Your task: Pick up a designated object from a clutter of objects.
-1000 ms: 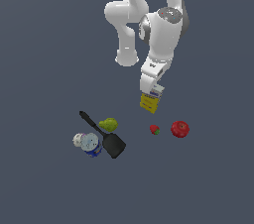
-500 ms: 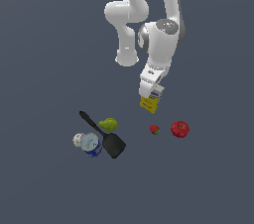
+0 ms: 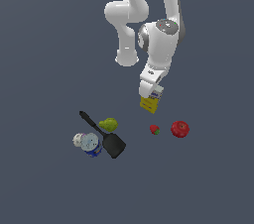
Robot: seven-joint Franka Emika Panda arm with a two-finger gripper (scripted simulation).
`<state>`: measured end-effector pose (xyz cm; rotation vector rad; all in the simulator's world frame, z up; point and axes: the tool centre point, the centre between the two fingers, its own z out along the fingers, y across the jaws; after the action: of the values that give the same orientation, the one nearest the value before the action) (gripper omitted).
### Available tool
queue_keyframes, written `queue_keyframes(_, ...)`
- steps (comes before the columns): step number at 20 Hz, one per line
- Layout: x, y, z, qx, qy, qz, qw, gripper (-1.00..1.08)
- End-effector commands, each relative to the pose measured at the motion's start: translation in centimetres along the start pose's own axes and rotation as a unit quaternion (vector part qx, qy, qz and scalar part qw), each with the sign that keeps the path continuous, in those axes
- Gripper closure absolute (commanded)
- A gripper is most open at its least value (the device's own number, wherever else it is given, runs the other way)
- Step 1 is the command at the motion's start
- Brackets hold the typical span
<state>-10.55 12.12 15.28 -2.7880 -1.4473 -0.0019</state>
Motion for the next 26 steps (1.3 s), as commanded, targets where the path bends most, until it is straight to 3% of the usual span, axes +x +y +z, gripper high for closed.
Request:
queue_keyframes(1,0.0,0.0,0.0,0.0,0.0,0.0,1.0,1.08)
queue_keyframes(13,-1.8,0.9,-3.0,0.001,0.001,0.0,1.0,1.08)
queue_keyframes(26,-7.8,4.2,-12.8,0.002,0.002,-0.001,1.0,1.08)
